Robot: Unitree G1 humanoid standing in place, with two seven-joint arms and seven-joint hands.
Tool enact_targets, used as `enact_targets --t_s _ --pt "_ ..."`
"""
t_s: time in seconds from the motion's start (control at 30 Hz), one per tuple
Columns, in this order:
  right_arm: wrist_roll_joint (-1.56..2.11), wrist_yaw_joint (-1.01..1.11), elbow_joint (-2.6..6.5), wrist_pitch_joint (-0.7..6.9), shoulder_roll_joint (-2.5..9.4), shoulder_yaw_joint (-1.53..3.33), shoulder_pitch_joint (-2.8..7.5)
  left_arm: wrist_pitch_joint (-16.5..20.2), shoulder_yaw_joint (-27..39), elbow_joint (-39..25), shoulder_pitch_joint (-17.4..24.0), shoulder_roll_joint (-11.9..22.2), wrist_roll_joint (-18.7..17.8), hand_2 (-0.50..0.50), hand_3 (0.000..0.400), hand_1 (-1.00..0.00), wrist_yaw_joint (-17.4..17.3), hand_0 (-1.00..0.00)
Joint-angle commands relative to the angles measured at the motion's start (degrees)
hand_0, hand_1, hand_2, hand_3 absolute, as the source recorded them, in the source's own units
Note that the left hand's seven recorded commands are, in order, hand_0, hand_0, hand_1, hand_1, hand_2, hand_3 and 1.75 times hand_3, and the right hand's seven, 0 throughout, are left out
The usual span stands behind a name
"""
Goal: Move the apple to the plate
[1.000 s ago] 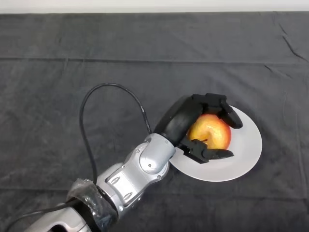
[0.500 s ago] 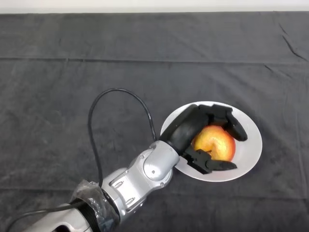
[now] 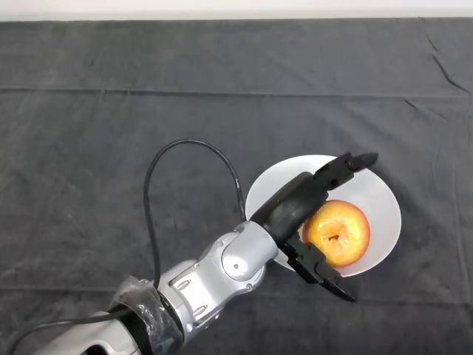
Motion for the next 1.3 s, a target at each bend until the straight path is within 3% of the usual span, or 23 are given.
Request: enact_targets --t_s 0.03,0.73,1.3 --pt "0.64 0.29 -0.68 -0.23 -1.30 -0.28 0.69 0.6 1.1 0.9 -3.6 2.2 -1.2 0.00 0.000 0.00 -0.8 0.00" --pt "0.61 0.30 -0.72 -0.25 -1.27 -0.25 0.69 -4.7 18.1 -2.2 -1.6 12.0 -1.9 0.00 0.000 0.00 -2.0 0.00" --pt "0.57 0.19 -0.94 -0.24 -1.16 -0.20 0.75 -7.6 35.0 -7.5 7.4 21.2 -2.6 0.00 0.000 0.00 1.6 0.00"
